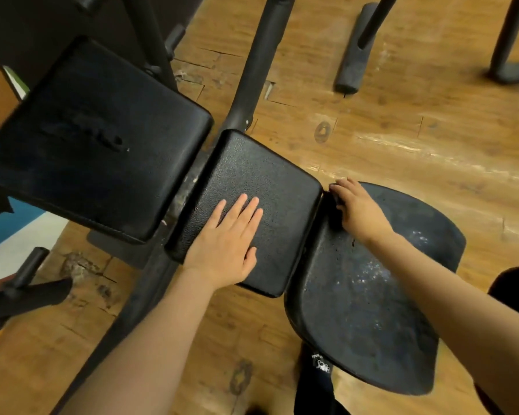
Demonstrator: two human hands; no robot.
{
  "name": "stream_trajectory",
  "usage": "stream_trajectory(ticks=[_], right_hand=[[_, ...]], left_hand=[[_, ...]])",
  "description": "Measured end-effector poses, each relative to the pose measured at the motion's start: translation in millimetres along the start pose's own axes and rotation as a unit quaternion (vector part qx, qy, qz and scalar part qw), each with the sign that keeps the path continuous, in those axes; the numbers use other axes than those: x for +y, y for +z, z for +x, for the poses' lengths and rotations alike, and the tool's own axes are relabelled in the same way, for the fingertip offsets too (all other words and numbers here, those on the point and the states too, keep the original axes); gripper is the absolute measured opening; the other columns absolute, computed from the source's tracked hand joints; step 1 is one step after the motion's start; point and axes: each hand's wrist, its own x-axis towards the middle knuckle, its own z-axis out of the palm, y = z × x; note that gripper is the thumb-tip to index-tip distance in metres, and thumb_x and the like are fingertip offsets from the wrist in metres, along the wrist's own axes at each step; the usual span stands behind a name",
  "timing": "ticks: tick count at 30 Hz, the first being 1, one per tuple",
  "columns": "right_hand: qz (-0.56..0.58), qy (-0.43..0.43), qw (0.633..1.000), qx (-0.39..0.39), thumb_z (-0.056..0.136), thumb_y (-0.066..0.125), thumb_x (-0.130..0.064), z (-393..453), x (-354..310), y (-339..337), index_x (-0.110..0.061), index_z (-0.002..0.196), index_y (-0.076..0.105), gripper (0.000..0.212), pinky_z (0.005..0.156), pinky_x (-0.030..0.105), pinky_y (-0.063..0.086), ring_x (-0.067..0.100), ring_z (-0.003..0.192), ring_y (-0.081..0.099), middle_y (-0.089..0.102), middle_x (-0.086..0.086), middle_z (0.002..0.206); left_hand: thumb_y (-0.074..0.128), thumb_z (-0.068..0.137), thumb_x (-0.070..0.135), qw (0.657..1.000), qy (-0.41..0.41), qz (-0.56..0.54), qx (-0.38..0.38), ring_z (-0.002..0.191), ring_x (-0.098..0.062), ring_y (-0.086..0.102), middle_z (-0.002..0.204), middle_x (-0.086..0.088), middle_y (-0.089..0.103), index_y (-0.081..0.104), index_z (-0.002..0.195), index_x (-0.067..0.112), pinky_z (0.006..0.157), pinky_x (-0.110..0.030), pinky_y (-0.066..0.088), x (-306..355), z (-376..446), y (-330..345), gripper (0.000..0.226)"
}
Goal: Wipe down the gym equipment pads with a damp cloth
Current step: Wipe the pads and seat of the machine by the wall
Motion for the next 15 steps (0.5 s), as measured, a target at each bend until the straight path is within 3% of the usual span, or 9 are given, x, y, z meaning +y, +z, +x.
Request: stream_trajectory(ticks=[2, 4, 6, 10, 15], right_hand=[[-0.014, 0.0, 1.0, 0.005, 0.076, 0.052, 0.014, 1.5, -6.8, 6.0, 0.005, 0.125, 0.05, 0.049, 0.109, 0.038, 0.03, 0.036, 0.13, 0.032, 0.047, 0.02, 0.133], [-0.003, -0.011, 1.0, -0.004, 0.077, 0.053, 0.01, -15.3, -20.2, 14.0, 0.005, 0.13, 0.047, 0.053, 0.115, 0.038, 0.018, 0.037, 0.137, 0.024, 0.039, 0.018, 0.142], [0.003, -0.045, 0.999, -0.023, 0.081, 0.059, -0.001, -48.2, -36.0, 26.1, 0.004, 0.13, 0.047, 0.051, 0.111, 0.034, 0.012, 0.036, 0.139, 0.022, 0.037, 0.015, 0.145], [-0.005, -0.095, 0.995, -0.034, 0.072, 0.073, -0.015, -120.7, -61.5, 56.8, 0.0, 0.118, 0.06, 0.05, 0.104, 0.046, 0.036, 0.036, 0.128, 0.042, 0.054, 0.014, 0.132], [-0.067, -0.183, 0.98, -0.049, 0.072, 0.073, -0.017, -149.1, -67.0, 64.5, -0.01, 0.114, 0.065, 0.044, 0.101, 0.036, 0.039, 0.029, 0.122, 0.052, 0.06, 0.006, 0.126]], left_hand=[[0.029, 0.083, 0.039, 1.0, 0.006, -0.007, 0.009, 0.14, -0.03, 0.028, 0.15, -0.015, 0.037, 0.04, 0.142, 0.003, 0.113, -0.049, 0.015, -0.3, -0.4, 1.2, 0.07], [0.03, 0.082, 0.038, 1.0, 0.013, -0.014, 0.009, 0.139, -0.031, 0.029, 0.149, -0.016, 0.038, 0.042, 0.141, 0.003, 0.112, -0.05, 0.016, -0.4, -0.7, 1.8, 0.069], [0.031, 0.081, 0.037, 1.0, 0.014, -0.018, 0.008, 0.138, -0.032, 0.03, 0.148, -0.017, 0.04, 0.045, 0.139, 0.002, 0.111, -0.051, 0.018, 0.0, -1.5, 1.5, 0.069], [0.032, 0.078, 0.035, 0.999, 0.012, -0.032, 0.024, 0.136, -0.033, 0.034, 0.145, -0.019, 0.043, 0.051, 0.135, 0.001, 0.11, -0.052, 0.021, 2.7, -0.7, -1.8, 0.069], [0.032, 0.078, 0.033, 0.998, 0.027, -0.028, 0.045, 0.133, -0.036, 0.041, 0.142, -0.021, 0.046, 0.052, 0.133, -0.001, 0.109, -0.053, 0.021, 2.9, -1.9, -2.2, 0.067]])
